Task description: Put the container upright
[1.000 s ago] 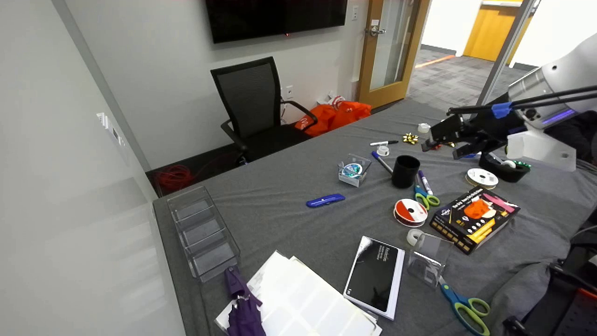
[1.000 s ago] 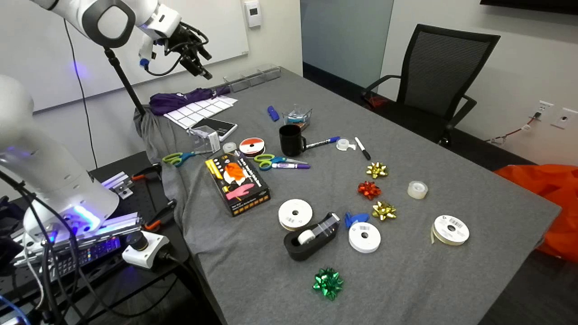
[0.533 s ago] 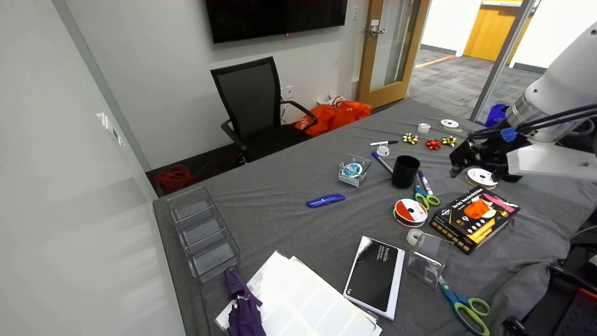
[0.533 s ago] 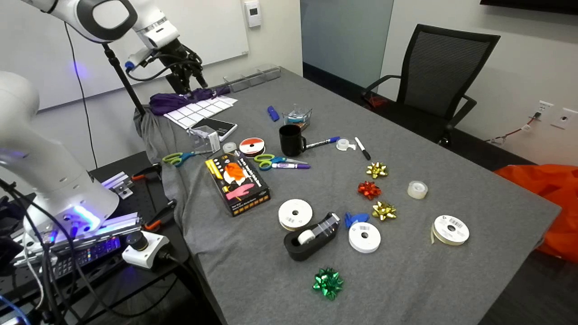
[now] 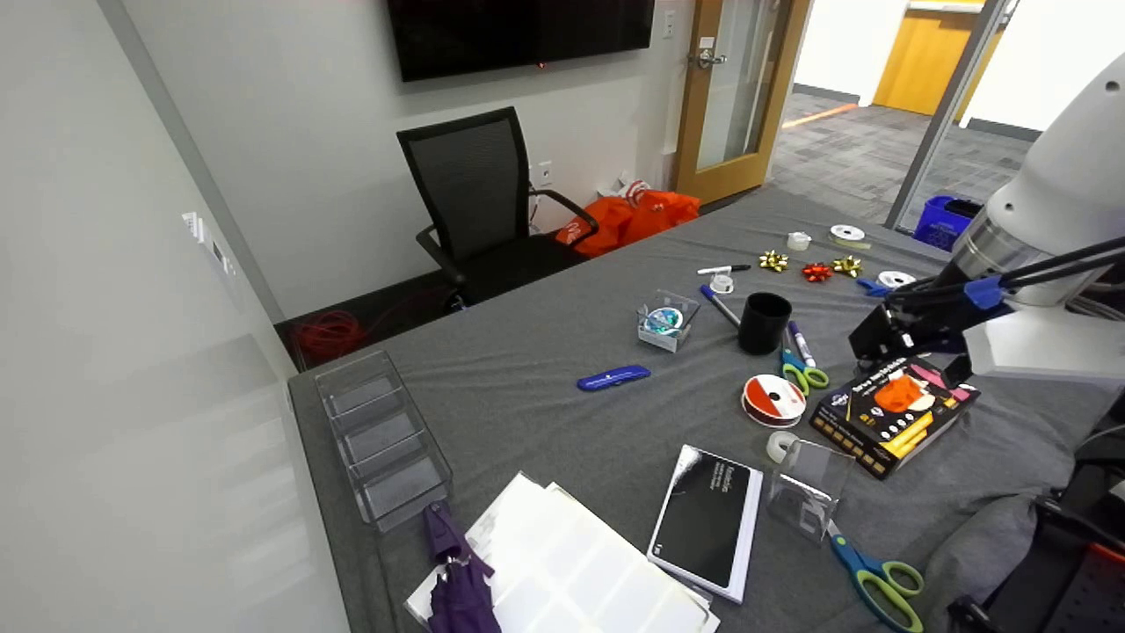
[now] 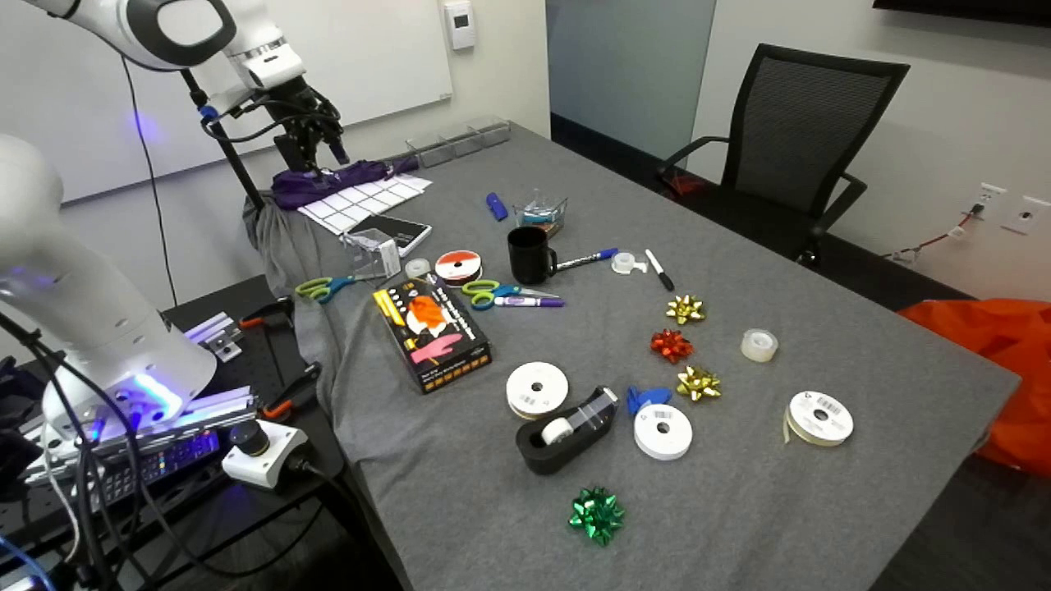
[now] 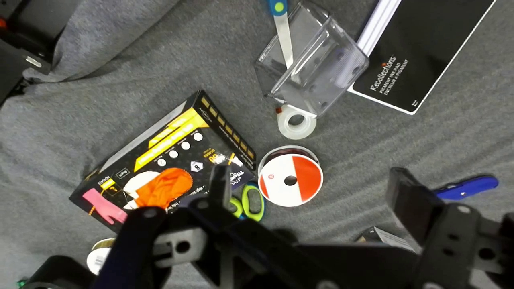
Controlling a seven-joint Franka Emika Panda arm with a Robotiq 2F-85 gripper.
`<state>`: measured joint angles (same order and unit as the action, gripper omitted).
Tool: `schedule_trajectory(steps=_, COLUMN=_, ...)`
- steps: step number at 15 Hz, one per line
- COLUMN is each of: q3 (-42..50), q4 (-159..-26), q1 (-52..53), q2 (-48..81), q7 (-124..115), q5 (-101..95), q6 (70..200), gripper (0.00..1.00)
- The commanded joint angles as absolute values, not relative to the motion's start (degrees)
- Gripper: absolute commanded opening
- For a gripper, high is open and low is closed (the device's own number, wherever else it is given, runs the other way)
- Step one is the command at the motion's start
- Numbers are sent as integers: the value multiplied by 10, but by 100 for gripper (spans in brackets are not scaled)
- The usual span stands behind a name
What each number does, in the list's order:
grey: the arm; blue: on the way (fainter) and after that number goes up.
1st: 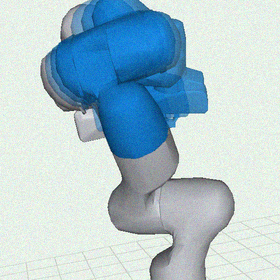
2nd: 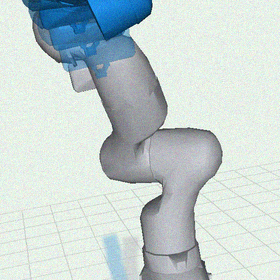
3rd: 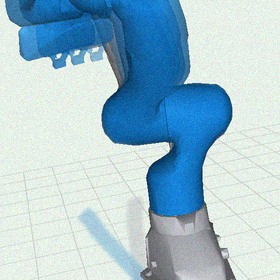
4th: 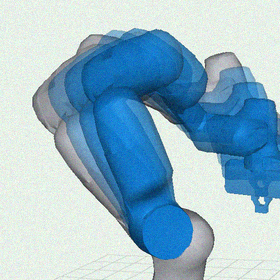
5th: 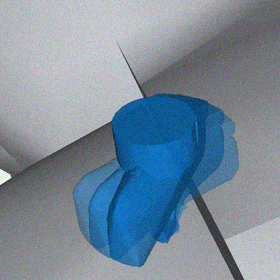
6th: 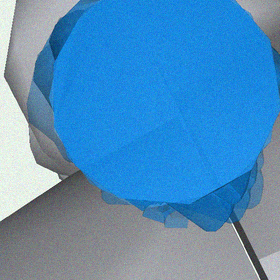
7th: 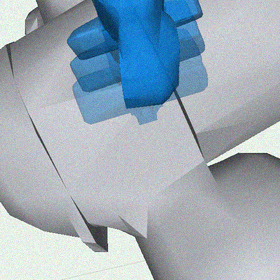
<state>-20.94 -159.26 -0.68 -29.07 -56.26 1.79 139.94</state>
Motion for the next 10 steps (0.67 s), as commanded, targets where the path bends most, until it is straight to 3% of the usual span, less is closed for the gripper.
schedule_trajectory(steps=1, q3=-196, q4=-1592, q1=5, q2=-289, q7=-569, q5=8, q6=1398, gripper=100)
schedule_trajectory(steps=2, q3=-183, q4=-1586, q1=12, q2=-279, q7=-537, q5=7, q6=1382, gripper=100)
schedule_trajectory(steps=10, q3=-217, q4=-1593, q1=-52, q2=-227, q7=-767, q5=8, q6=1606, gripper=100)
